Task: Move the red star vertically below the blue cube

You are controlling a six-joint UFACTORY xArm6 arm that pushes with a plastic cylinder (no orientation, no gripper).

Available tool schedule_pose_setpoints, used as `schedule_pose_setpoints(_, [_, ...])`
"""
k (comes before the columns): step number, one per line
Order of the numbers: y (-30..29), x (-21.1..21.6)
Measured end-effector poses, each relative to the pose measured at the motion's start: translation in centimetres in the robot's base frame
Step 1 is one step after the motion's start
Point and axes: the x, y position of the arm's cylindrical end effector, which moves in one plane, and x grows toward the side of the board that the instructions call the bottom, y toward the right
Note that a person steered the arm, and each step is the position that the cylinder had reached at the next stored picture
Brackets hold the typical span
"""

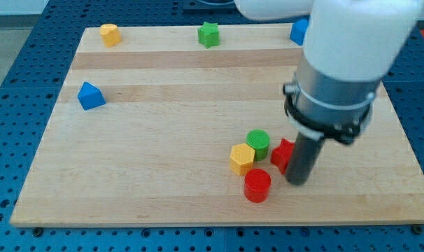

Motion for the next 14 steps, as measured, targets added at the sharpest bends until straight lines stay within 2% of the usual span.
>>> schedule_pose_setpoints(1, [0.9, -2.8])
schedule_pose_setpoints(2, [1.5, -1.3])
schedule_pose_setpoints(3, [-0.2, -2.2])
schedule_pose_setpoints(4, [-0.4, -6.6])
schedule_pose_setpoints(5, [0.7, -8.6])
schedule_pose_setpoints(6, [0.7, -5.7])
schedule_pose_setpoints(7, [-2.3, -4.4])
schedule_pose_setpoints(8, [-4.4, -6.7])
schedule_pose_setpoints(9, [-4.0, -10.7])
schedule_pose_setpoints(10, [-0.8, -11.0])
schedule_pose_setpoints(11, [-3.9, -10.0])
schedule_pose_setpoints(12, [-7.4, -11.3])
schedule_pose_setpoints(14, [-6.8, -15.4])
